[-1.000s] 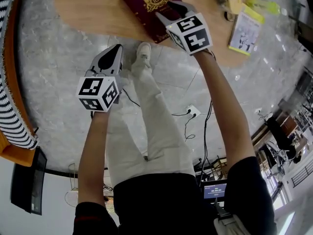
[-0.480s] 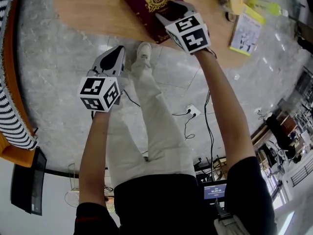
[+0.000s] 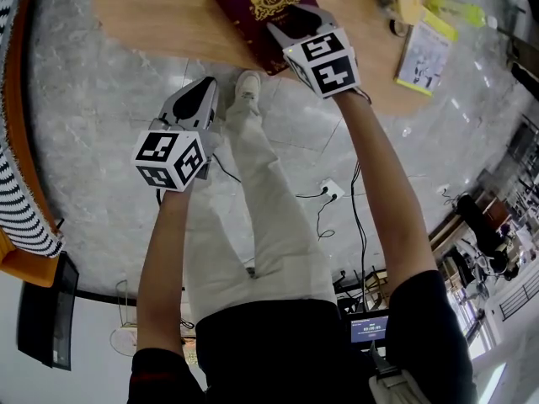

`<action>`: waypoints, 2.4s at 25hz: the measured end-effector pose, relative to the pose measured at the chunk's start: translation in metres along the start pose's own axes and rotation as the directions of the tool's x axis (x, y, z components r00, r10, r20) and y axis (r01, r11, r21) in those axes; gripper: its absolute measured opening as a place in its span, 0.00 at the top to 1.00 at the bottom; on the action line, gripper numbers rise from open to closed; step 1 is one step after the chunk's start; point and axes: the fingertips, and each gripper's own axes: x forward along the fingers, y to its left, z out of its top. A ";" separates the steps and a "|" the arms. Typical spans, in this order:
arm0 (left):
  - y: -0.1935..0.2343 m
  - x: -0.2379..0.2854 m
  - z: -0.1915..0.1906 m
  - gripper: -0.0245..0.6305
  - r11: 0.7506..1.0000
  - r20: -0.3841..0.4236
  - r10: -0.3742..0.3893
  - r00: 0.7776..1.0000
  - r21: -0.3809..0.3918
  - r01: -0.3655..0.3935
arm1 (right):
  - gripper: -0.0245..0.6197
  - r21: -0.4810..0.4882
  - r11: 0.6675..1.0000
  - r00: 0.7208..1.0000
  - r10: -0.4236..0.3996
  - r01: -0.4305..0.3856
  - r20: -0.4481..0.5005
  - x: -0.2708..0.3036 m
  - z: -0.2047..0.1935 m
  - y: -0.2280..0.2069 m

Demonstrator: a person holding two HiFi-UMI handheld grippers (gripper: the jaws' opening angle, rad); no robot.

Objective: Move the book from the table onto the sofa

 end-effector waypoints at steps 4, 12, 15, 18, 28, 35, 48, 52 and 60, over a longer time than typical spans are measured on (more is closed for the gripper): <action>0.002 -0.004 -0.004 0.93 1.000 0.001 -0.008 1.000 -0.015 0.008 | 0.64 0.002 1.000 1.000 0.012 -0.012 0.000 -0.001 -0.001 0.012; 0.003 -0.010 -0.018 0.91 0.996 0.007 -0.082 0.997 -0.045 0.082 | 0.64 -0.037 0.998 0.999 0.041 -0.041 0.003 -0.002 -0.003 0.049; 0.004 -0.002 -0.025 0.82 0.990 -0.019 -0.111 0.994 -0.085 0.109 | 0.64 -0.049 0.998 0.999 0.048 -0.048 0.007 -0.003 -0.003 0.055; 0.004 0.007 -0.040 0.70 0.986 -0.084 -0.142 0.986 -0.094 0.134 | 0.64 -0.051 0.997 0.999 0.053 -0.052 0.012 -0.003 -0.004 0.060; -0.009 0.031 -0.066 0.57 0.946 -0.132 -0.282 0.950 -0.202 0.252 | 0.65 -0.079 0.994 0.997 0.078 -0.076 0.018 -0.003 -0.005 0.080; 0.001 0.031 -0.089 0.50 0.916 -0.151 -0.326 0.933 -0.296 0.272 | 0.65 -0.091 0.991 0.995 0.100 -0.098 0.021 -0.004 -0.008 0.112; -0.003 0.043 -0.099 0.46 0.885 -0.170 -0.407 0.898 -0.317 0.341 | 0.56 -0.102 0.988 0.993 0.121 -0.120 0.007 -0.006 -0.013 0.141; -0.005 0.047 -0.096 0.46 0.881 -0.148 -0.410 0.900 -0.319 0.349 | 0.56 -0.087 0.986 0.990 0.143 -0.140 0.023 -0.005 -0.010 0.146; -0.006 0.049 -0.095 0.46 0.869 -0.118 -0.425 0.897 -0.332 0.368 | 0.56 -0.067 0.985 0.986 0.163 -0.160 0.028 -0.007 -0.009 0.153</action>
